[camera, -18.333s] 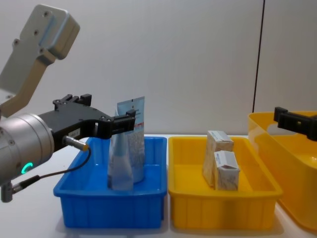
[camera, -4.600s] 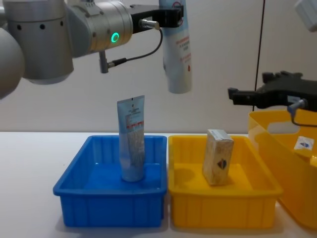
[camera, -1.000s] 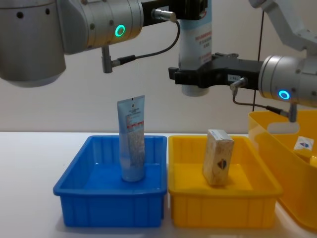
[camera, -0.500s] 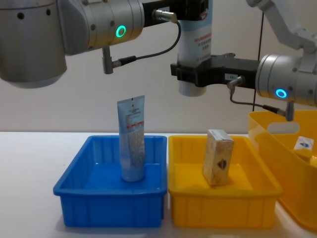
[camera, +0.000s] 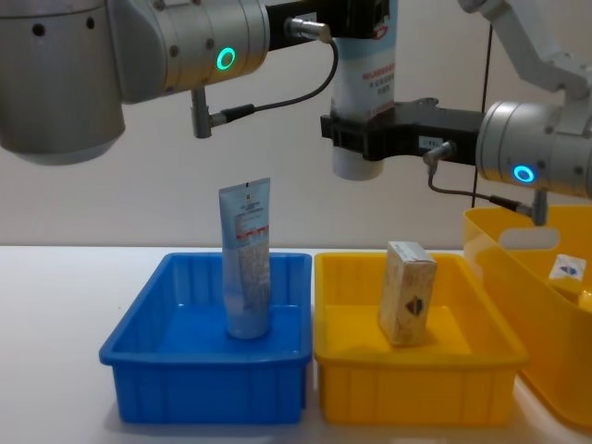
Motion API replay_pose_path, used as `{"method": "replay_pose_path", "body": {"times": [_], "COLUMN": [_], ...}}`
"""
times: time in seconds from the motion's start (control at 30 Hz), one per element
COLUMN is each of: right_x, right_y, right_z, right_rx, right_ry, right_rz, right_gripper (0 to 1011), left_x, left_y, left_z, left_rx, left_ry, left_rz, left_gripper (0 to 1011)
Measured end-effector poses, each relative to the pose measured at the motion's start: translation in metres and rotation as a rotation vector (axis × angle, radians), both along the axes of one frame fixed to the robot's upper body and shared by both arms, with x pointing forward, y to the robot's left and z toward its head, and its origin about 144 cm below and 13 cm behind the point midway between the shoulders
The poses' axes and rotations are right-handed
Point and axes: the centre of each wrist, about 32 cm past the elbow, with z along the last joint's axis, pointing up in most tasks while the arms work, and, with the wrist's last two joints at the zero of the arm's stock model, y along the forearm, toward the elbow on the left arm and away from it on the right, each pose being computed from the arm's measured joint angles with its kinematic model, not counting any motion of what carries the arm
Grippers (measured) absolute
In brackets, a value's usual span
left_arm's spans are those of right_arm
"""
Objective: Bimanual collaborative sorting of washing and personal care products
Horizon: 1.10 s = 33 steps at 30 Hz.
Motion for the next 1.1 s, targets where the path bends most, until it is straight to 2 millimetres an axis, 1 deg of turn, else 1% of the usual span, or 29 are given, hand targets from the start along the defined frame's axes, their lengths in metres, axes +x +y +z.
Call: {"method": "replay_pose_path", "body": {"times": [0.2,0.3,0.37,0.43,0.47,0.53,0.57,0.63,0.67,0.7,0.73,0.8,0.87,0.97,1.0,1.07,1.1], "right_x": [0.000,0.000,0.000,0.000,0.000,0.000,0.000,0.000,0.000,0.001,0.001,0.001,0.002,0.003,0.003,0.004,0.005], "right_y": [0.000,0.000,0.000,0.000,0.000,0.000,0.000,0.000,0.000,0.000,-0.001,-0.003,-0.004,-0.010,-0.011,-0.016,-0.018], "right_z": [0.000,0.000,0.000,0.000,0.000,0.000,0.000,0.000,0.000,0.000,0.000,0.000,0.000,-0.001,-0.001,-0.001,-0.001], "right_rx": [0.001,0.001,0.001,0.000,0.000,0.000,0.000,0.000,0.000,0.000,0.000,0.003,0.005,0.011,0.012,0.017,0.020], "right_ry": [0.001,0.002,0.001,0.001,0.001,0.001,0.001,0.001,0.001,0.002,0.002,0.003,0.003,0.005,0.005,0.005,0.005], "right_rz": [0.001,0.001,0.001,0.001,0.001,0.001,0.000,0.000,-0.001,-0.002,-0.003,-0.016,-0.021,-0.052,-0.058,-0.082,-0.092], "right_gripper": [404,391,389,370,367,353,353,341,340,333,330,326,316,306,305,304,304], "left_x": [0.000,0.000,0.000,0.000,0.000,0.000,0.000,0.000,0.000,0.000,0.000,0.000,0.000,0.000,0.000,0.000,0.000], "left_y": [0.000,0.000,0.000,0.000,0.000,0.000,0.000,0.000,0.000,0.000,0.000,0.000,0.000,0.000,0.000,0.000,0.000], "left_z": [0.000,0.000,0.000,0.000,0.000,0.000,0.000,0.000,0.000,0.000,0.000,0.000,0.000,0.000,0.000,0.000,0.000], "left_rx": [0.000,0.000,0.000,0.000,0.000,0.000,0.000,0.000,0.000,0.000,0.000,0.000,0.000,0.000,0.000,0.000,0.000], "left_ry": [0.000,0.000,0.000,0.000,0.000,0.000,0.000,0.000,0.000,0.000,0.000,0.000,0.000,0.000,0.000,0.000,0.000], "left_rz": [0.000,-0.001,-0.001,-0.001,-0.001,-0.001,-0.001,-0.002,-0.001,-0.002,-0.001,-0.001,-0.001,-0.001,-0.001,-0.001,-0.001], "left_gripper": [131,192,270,309,366,409,464,519,566,566,606,685,718,838,852,927,927]}}
